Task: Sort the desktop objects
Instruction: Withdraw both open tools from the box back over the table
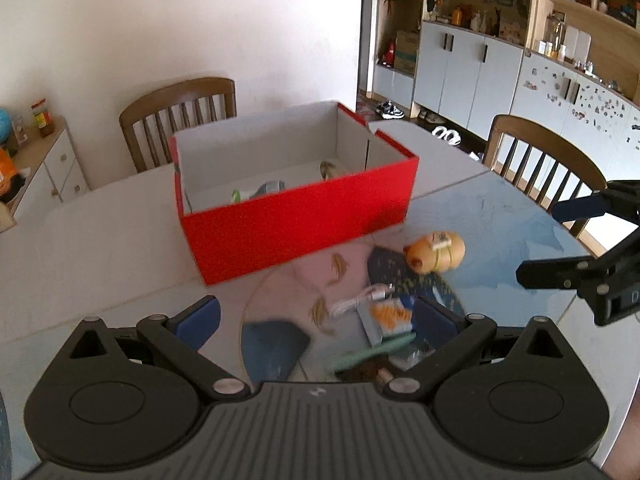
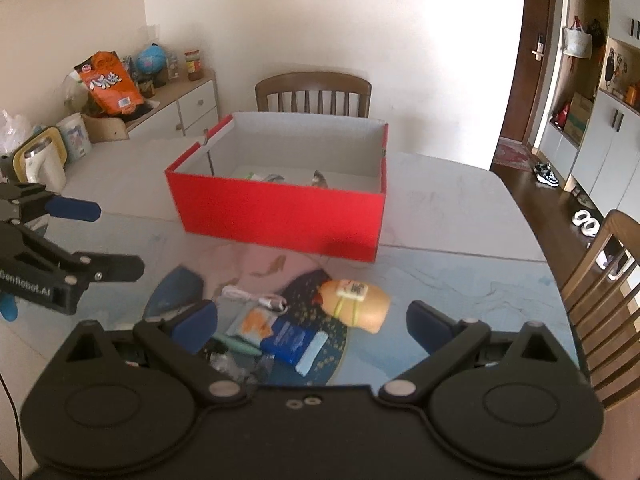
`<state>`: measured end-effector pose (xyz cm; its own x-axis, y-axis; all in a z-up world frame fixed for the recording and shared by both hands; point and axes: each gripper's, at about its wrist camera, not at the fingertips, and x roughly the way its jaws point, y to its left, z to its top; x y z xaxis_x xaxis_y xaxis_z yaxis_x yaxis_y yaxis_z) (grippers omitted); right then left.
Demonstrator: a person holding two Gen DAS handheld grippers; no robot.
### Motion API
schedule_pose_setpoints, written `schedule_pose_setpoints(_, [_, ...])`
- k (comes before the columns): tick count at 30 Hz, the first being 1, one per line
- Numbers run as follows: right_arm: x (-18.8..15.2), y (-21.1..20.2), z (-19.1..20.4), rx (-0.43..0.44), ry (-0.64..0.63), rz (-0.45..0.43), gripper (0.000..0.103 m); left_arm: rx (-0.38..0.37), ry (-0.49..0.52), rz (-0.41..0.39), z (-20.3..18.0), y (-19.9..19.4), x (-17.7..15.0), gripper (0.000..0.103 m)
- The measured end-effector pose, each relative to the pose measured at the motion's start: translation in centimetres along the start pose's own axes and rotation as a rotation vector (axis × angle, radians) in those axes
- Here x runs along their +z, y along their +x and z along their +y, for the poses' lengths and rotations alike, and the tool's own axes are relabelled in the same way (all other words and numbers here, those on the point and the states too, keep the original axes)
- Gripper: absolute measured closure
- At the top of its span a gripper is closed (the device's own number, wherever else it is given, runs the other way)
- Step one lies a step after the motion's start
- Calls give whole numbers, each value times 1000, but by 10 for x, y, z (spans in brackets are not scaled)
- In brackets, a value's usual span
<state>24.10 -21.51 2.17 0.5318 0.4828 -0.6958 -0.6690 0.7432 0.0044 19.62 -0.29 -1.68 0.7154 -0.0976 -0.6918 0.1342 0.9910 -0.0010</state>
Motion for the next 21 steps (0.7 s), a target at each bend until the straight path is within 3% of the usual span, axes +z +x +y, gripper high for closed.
schedule_pose_setpoints(21, [-43,29,16,-1,8,58,5,102,-147,149,16,27,-74,0])
